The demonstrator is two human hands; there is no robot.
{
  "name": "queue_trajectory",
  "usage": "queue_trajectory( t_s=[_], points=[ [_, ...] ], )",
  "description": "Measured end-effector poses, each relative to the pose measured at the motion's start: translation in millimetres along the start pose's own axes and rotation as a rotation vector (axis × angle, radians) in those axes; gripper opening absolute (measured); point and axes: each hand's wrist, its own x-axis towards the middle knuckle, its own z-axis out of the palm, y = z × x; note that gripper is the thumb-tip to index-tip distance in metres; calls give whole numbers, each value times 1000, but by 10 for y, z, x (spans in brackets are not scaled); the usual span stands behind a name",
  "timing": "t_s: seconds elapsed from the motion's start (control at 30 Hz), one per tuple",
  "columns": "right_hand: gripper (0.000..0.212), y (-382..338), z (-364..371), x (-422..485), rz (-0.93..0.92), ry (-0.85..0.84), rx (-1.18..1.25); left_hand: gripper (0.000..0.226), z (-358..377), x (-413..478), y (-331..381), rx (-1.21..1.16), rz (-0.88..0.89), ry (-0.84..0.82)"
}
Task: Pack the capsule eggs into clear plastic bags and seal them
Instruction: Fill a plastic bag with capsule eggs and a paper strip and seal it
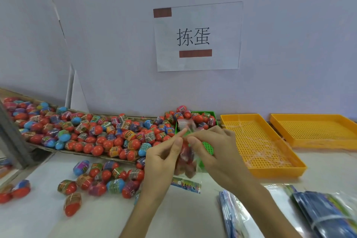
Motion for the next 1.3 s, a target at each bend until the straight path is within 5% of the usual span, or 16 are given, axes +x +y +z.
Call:
queue_trajectory(
  t_s=[0.1, 0.27, 0.47, 0.57, 0.77, 0.87, 0.93, 1.03, 1.3],
  points=[
    [58, 45, -3, -9, -26, -126, 70, 25, -16, 15, -27, 4, -22, 30],
    [34, 91, -26, -8, -100, -120, -117, 26, -19, 20, -8, -31, -129, 22],
    [23, 85, -79, 11, -75, 6, -47, 47, -24, 30, 35, -205, -322, -196],
    [27, 81, -121, 7, -57, -47, -23, 38, -12, 25, 38, -232, -359, -224],
    [50, 60, -224, 36, 70, 152, 349, 23, -16, 32, 59, -222, -334, -110],
    [60, 65, -206, 54, 265, -83, 472, 29, -23, 33, 51, -221, -342, -56],
    [41, 92, -134, 39, 298, -175, 470, 29, -30, 28, 42, -239, -358, -58],
    [5, 79, -57, 33, 270, -98, 457, 21, -36, 31, 48, -264, -348, -108],
    [6, 13, -44, 7, 338, 56, 645, 24, -15, 22, 71, -299, -304, -58]
  ],
)
